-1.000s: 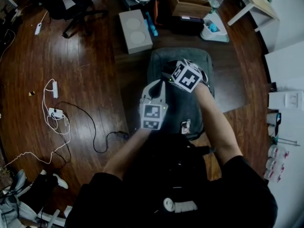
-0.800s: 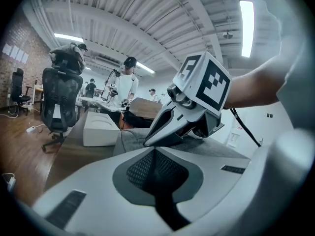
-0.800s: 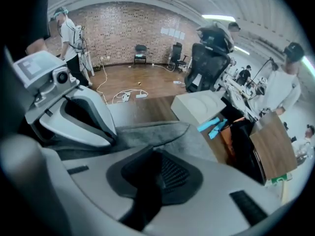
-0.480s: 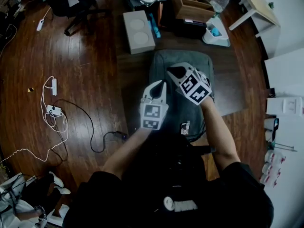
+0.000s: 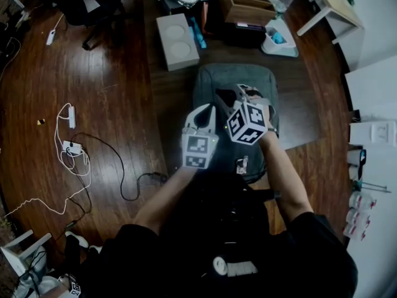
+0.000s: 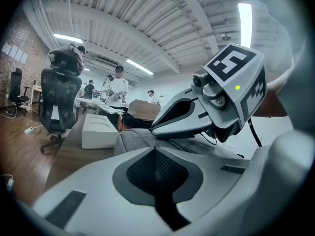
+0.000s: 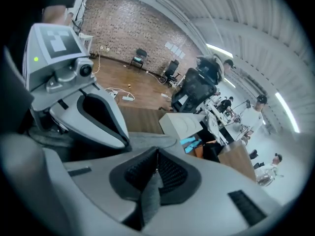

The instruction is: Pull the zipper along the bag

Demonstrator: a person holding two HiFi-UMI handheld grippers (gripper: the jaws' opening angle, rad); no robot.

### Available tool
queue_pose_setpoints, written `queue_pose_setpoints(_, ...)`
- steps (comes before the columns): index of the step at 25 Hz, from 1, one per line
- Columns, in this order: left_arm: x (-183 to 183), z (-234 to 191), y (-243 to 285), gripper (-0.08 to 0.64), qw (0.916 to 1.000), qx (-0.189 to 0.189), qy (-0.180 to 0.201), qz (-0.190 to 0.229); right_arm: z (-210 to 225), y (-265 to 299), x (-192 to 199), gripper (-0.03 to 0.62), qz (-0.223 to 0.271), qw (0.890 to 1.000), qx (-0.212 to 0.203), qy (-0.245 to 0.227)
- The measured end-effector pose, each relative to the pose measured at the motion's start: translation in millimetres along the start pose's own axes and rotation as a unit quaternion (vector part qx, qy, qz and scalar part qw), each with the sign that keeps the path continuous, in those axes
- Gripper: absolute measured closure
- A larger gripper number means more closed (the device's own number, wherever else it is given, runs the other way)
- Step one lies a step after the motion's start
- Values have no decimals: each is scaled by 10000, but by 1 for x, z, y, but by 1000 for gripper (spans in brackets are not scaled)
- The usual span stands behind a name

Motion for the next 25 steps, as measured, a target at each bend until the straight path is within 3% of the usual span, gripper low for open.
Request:
queue_pose_setpoints(6,0,-1,2,566,10000,-23,-6,-35,-6,-18,7,575,231,9995,133,178)
queue_pose_setpoints(12,1,-1,3,568,10000,-44,24,-67,-8,-29,33,586,41,9987,411,310)
queue_pose_setpoints(17,1,0,3,568,9999,-62,14,-86,-8,-25,35,584,-11,9989,322,342)
queue_pose_setpoints(19,1,0,2,568,9999,-62,20,-98,-1,-18,35,558,99,9950,351,931)
queue_pose_setpoints(20,1,0,2,568,9999,-63,28,-102,6,-13,35,509,168,9890,225,1449)
queue_pose_setpoints(22,0,-1,2,568,9999,-63,36,-107,21,-2,34,471,140,9714,-239,2358)
queue_pose_setpoints(24,0,0,2,568,9999,-54,24,-112,33,6,37,376,-66,9593,-702,2733)
queue_pose_setpoints(25,1,0,2,568,9999,-54,20,-114,38,9,38,371,-160,9555,-904,2803)
Point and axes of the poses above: the fingertips, and each gripper's own axes: y forward along the fingers, z to its right, x out of its underside, the point moved 5 cm from there along -y, backward along the fingers, and after that the axes turned 15 degrees about y, right-handed, at the moved point
